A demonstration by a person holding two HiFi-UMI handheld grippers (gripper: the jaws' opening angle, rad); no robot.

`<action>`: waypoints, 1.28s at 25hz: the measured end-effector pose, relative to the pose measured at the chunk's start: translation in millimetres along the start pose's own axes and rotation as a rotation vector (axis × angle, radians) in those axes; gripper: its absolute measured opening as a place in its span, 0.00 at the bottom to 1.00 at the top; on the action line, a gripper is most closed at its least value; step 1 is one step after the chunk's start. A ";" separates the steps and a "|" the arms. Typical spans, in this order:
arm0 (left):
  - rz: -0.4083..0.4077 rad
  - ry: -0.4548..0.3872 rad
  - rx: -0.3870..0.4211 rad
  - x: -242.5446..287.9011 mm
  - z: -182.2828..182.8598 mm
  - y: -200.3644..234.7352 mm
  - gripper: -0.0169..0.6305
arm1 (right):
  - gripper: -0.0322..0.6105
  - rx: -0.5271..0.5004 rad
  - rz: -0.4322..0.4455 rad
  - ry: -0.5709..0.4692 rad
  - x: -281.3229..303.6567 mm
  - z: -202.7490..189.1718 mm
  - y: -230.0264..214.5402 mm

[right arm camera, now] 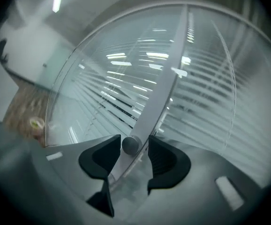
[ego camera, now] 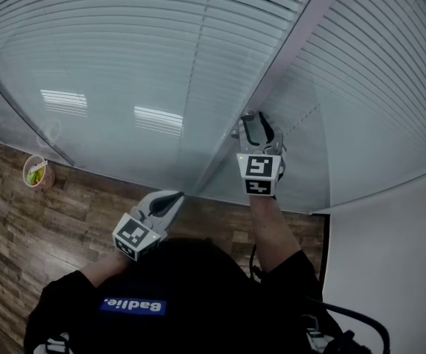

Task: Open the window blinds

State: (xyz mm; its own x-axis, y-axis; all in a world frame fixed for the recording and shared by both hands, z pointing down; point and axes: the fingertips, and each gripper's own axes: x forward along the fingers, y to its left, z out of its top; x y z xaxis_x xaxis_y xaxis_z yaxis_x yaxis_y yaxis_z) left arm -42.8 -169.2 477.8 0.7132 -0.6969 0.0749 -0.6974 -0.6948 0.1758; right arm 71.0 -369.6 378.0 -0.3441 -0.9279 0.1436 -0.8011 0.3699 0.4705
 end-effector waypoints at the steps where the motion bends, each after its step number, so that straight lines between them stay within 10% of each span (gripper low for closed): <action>1: 0.000 0.001 -0.001 0.1 -0.3 0.0 0.03 | 0.33 -0.133 -0.017 0.005 -0.3 1.8 2.1; 7: -0.001 0.005 -0.003 3.1 -1.9 -1.2 0.03 | 0.33 -0.709 -0.078 0.077 3.8 -5.7 12.7; 13: -0.001 0.009 -0.002 2.6 -2.2 -2.6 0.03 | 0.31 -0.889 -0.080 0.112 6.9 -13.0 20.0; 19: 0.005 0.013 -0.001 1.1 -2.7 -1.2 0.03 | 0.25 -0.849 -0.100 0.098 6.6 -10.2 18.8; 32: 0.011 0.015 -0.005 0.7 -6.1 1.4 0.03 | 0.25 -0.365 -0.082 0.050 8.1 -10.6 11.7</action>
State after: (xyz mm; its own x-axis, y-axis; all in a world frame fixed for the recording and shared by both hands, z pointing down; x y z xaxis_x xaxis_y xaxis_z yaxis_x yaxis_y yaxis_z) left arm -42.8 -169.5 484.0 0.7063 -0.7019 0.0920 -0.7051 -0.6860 0.1798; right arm 64.0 -373.3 393.9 -0.2548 -0.9581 0.1307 -0.5946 0.2618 0.7602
